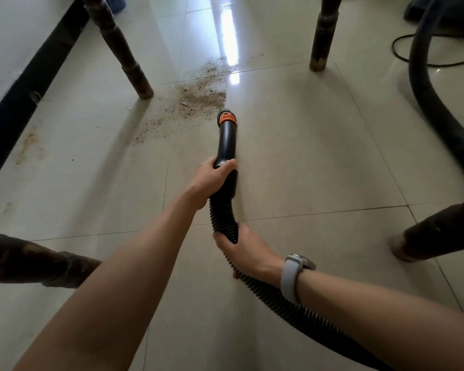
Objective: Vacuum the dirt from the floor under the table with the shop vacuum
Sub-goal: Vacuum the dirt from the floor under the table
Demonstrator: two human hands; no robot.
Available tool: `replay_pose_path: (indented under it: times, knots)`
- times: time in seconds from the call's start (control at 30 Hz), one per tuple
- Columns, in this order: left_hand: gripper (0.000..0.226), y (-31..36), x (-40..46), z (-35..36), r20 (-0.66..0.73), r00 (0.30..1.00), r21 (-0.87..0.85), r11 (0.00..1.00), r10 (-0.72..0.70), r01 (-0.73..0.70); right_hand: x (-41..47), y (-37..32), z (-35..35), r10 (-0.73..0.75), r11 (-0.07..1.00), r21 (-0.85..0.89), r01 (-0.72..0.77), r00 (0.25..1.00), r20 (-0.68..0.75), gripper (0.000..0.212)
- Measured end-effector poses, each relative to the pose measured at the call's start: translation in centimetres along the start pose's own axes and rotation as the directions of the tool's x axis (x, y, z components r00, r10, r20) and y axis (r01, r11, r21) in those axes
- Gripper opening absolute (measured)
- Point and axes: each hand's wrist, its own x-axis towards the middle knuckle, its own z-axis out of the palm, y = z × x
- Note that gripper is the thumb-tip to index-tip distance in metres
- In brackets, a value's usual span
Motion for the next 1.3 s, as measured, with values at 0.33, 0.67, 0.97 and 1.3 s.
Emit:
replay_pose_path:
  times: [0.33,0.67,0.97,1.3]
  knots:
    - [0.023,-1.1,-1.5,-0.7,-0.092,0.996,0.066,0.998,0.010,-0.004,-0.9,0.0,0.6,-0.013,1.000,0.006,0.012,0.994,0.105,0.026]
    - [0.024,-4.8,-4.9,-6.9,-0.260,0.964,-0.014,0.999,-0.046,0.044,-1.6,-1.7,5.0,-0.024,0.981,-0.179,0.074,0.963,0.270,0.034]
    - [0.010,-6.0,-8.7,-8.8,-0.144,0.988,-0.018,0.998,-0.058,0.056,-4.8,-0.8,8.5,-0.003,0.980,-0.190,0.057,0.961,0.275,0.038]
    - [0.019,-4.4,-6.6,-8.9,-0.163,0.985,-0.050,0.997,-0.063,0.055,-2.9,-2.7,7.5,-0.024,0.981,-0.184,0.067,0.974,0.226,0.037]
